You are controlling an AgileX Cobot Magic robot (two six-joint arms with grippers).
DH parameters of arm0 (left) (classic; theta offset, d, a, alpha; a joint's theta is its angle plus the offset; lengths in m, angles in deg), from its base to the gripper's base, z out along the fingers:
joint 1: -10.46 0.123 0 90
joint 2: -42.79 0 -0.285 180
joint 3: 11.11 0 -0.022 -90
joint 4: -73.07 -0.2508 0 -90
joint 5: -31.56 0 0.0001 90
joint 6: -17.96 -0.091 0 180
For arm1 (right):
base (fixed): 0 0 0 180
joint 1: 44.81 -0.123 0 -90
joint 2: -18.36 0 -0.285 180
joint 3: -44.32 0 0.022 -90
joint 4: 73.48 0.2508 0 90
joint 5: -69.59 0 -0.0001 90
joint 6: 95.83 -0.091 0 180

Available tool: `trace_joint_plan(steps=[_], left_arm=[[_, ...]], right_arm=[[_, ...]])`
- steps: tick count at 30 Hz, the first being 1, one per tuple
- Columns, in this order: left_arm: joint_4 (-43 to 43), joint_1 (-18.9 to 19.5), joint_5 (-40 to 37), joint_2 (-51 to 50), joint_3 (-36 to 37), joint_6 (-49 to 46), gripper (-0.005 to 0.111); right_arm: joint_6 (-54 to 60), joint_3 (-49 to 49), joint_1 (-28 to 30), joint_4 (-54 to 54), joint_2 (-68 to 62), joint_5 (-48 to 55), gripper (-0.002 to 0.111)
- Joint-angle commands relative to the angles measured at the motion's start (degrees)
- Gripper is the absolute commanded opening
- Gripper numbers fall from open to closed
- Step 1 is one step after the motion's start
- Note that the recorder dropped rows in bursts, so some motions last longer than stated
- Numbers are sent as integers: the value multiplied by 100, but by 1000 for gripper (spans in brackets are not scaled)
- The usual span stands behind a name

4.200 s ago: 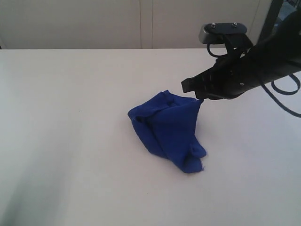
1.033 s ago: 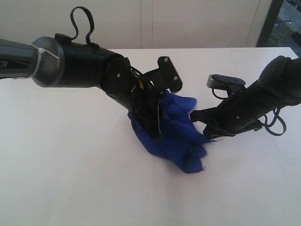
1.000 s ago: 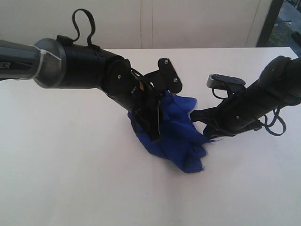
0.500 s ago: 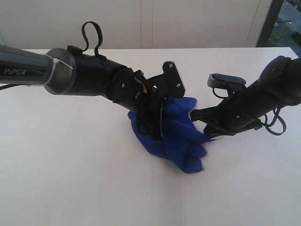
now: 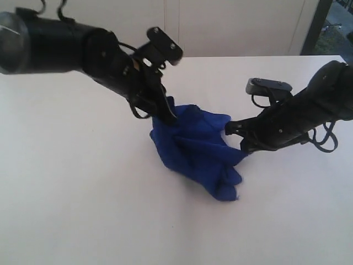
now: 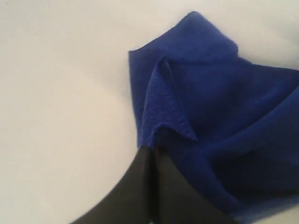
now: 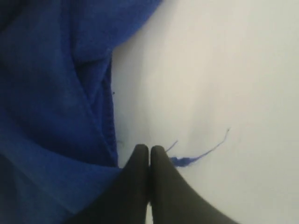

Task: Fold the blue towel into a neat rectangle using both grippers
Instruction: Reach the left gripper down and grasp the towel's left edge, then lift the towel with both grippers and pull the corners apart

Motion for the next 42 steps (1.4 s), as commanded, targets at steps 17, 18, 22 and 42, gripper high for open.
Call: trace_joint_plan(steps=[17,18,22,42], left_arm=[[49,873,-2965,3565,-12,469,0],[49,873,-3054,3740,-12,532,0],[49,873,-3301,4426,-12,651,0],[-1107,873,-4734,6555,970,1924,0]], right_arm=[[521,565,51,-1208,3759,189,0],[404,565,51,-1371,3998,272,0],[-339,555,51,-2310,4884,673,0],[-1311,859,51,-3255,7289,1490,0]])
